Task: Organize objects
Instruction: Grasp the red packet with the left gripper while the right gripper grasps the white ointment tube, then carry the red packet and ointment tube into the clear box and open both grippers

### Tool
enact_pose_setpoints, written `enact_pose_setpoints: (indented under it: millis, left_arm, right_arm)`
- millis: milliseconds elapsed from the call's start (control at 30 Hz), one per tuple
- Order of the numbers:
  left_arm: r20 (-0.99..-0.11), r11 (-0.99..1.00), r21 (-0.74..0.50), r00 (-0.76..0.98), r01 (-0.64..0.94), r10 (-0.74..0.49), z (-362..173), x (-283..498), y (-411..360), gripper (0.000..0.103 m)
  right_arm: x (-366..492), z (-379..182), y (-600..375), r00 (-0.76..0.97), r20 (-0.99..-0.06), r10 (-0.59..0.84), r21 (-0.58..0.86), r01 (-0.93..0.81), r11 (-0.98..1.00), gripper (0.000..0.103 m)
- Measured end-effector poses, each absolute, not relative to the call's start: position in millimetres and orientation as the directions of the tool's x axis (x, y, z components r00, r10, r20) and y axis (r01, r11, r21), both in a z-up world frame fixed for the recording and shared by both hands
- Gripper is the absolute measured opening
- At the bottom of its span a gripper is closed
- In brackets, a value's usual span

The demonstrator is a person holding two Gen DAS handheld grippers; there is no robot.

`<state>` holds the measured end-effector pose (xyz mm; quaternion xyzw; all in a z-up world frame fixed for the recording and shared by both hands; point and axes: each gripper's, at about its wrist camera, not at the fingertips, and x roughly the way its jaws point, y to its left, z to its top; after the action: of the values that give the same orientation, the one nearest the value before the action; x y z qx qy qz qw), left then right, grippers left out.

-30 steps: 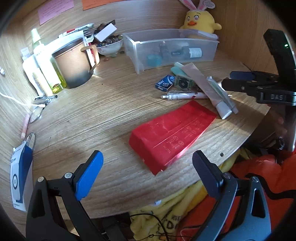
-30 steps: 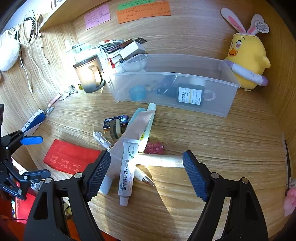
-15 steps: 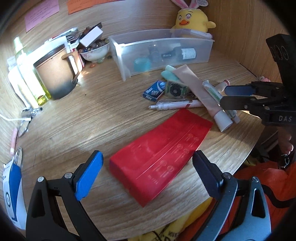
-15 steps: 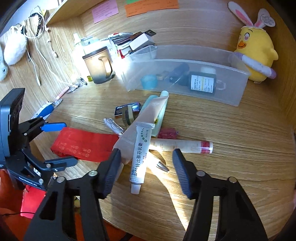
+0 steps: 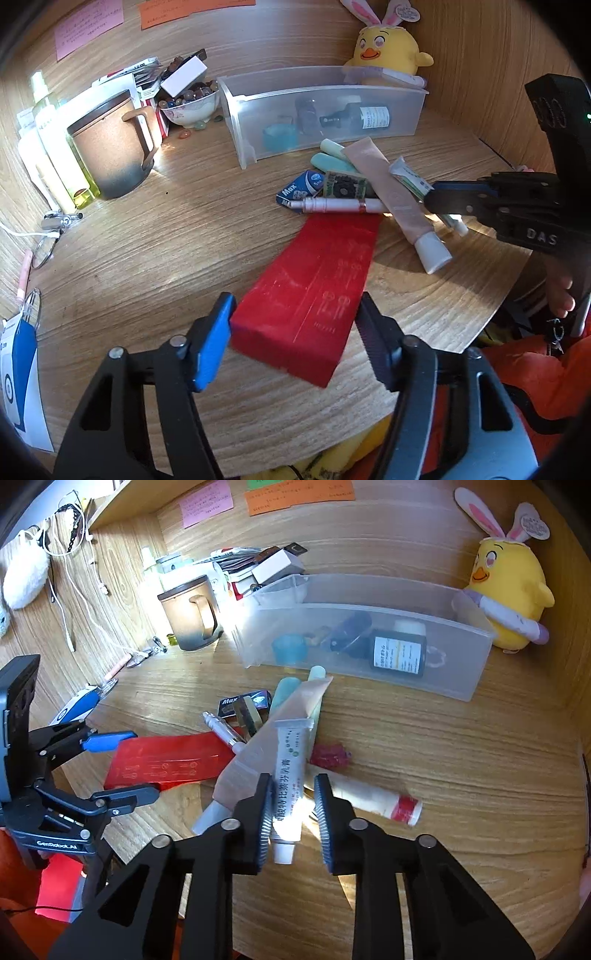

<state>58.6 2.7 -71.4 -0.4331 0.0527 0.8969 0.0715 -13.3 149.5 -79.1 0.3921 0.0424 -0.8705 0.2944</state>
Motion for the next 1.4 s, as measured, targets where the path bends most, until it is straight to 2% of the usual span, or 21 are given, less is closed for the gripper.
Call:
enact_pose_setpoints:
  millis: [167, 233, 300, 467, 533, 567, 767, 1400]
  left_arm:
    - [-0.790, -0.981, 0.043, -0.607, -0.187, 0.081, -70.7, 61.2, 6.6, 0.063]
    - [-0.798, -0.982, 0.030, -0.596, -0.188, 0.090, -71.7, 58.0, 4.3, 0.069]
    - [-0.794, -0.983, 0.034, -0.603, -0.178, 0.082, -72.3, 56.3, 2.7, 0.080]
    - [-0.777, -0.985, 0.033, -0.624, -0.172, 0.083, -73.1, 50.8, 0.4, 0.080]
    - [-0.769, -0.983, 0.033, -0.633, -0.178, 0.089, -73.4, 50.4, 2.3, 0.075]
    - [-0.765, -0.982, 0.037, -0.637, -0.183, 0.090, -73.2, 50.5, 3.7, 0.069]
    - [-0.739, -0.982, 0.069, -0.670, -0.175, 0.068, -62.5, 56.8, 4.4, 0.059]
    - [-0.615, -0.999, -0.001, -0.787, -0.050, 0.039, -2.4, 56.7, -16.9, 0.056]
  right_arm:
    - [-14.1, -79.1, 149.2, -0.526, -0.704, -0.477, 0.153, 0.544, -0.825, 0.015]
    - [-14.5, -79.1, 149.3, -0.525, -0.705, -0.477, 0.153, 0.544, -0.825, 0.015]
    - [-14.5, -79.0, 149.5, -0.525, -0.705, -0.478, 0.154, 0.544, -0.825, 0.015]
    - [-15.9, -79.4, 150.2, -0.522, -0.704, -0.481, 0.160, 0.544, -0.824, 0.015]
    - [-16.9, -79.4, 150.9, -0.523, -0.703, -0.482, 0.166, 0.539, -0.826, 0.015]
    - [-17.0, -79.3, 151.6, -0.523, -0.703, -0.482, 0.167, 0.537, -0.827, 0.015]
    - [-20.3, -74.2, 157.5, -0.539, -0.695, -0.477, 0.168, 0.522, -0.836, 0.015]
    - [-32.7, -46.0, 169.5, -0.606, -0.638, -0.474, 0.160, 0.498, -0.852, 0.015]
